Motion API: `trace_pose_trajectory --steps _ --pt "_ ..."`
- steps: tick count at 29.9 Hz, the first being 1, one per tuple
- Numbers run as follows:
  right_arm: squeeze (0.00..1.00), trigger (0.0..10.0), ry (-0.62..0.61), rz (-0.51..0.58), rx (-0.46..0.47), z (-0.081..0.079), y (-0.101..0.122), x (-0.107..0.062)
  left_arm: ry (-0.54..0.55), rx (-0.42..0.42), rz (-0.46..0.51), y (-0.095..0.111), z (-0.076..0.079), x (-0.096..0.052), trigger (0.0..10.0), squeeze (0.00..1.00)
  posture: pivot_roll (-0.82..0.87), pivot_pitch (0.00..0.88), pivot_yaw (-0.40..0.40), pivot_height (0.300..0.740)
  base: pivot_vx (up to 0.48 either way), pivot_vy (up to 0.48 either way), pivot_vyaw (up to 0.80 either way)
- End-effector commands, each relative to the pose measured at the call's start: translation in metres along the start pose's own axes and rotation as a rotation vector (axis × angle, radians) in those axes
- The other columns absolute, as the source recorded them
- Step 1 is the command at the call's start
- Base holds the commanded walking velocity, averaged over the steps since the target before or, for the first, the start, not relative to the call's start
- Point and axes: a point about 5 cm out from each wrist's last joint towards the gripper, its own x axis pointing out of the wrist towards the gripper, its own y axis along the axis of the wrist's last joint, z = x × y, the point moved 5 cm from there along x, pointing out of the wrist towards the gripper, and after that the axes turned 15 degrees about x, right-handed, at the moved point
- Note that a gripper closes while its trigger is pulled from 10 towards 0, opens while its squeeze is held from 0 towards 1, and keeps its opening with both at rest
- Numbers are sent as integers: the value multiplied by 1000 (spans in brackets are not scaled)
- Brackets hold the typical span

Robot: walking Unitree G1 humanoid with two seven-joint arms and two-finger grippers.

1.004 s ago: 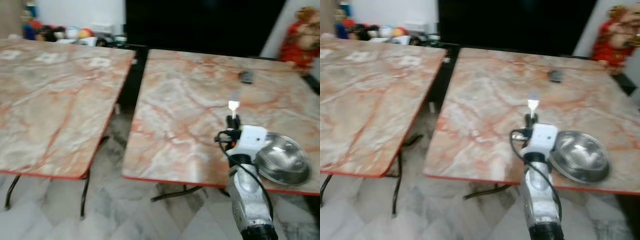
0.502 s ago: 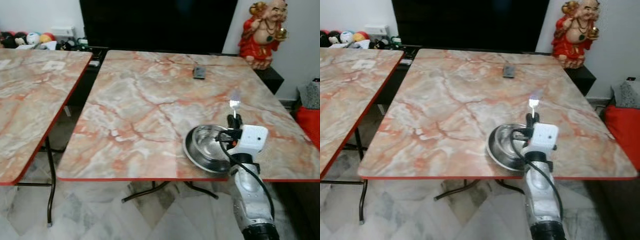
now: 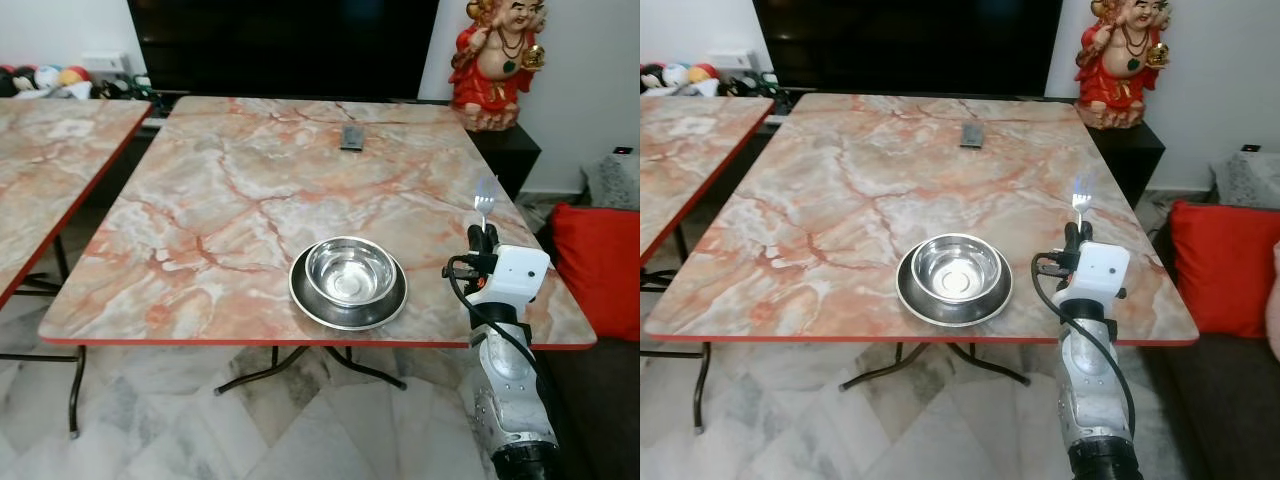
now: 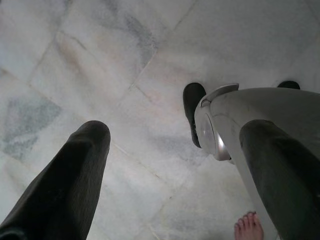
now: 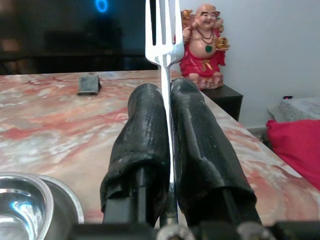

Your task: Setting the table

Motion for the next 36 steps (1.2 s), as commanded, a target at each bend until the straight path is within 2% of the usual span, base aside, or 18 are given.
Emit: trace_pose_trajectory --steps 1,8,11,29,36 --pt "0 10000 0 -4 -1 -2 0 2 -28 -12 -15 -3 7 0 10000 0 8 78 -33 740 0 0 0" --pt "0 10000 -3 -11 -1 -1 -2 0 -27 -5 -33 -12 5 -3 10000 0 7 80 -32 740 0 372 0" --pt "0 10000 -11 -11 -4 1 -2 0 -31 12 -35 -14 4 -3 10000 0 6 81 -31 740 0 0 0" --pt "0 10000 -10 -21 -2 -1 -4 1 -38 -15 -16 -10 9 -3 10000 0 8 87 -34 740 0 0 0" --pt "0 10000 7 -30 6 -5 -6 1 -42 -13 -11 -9 10 -2 10000 0 6 90 -31 740 312 0 0"
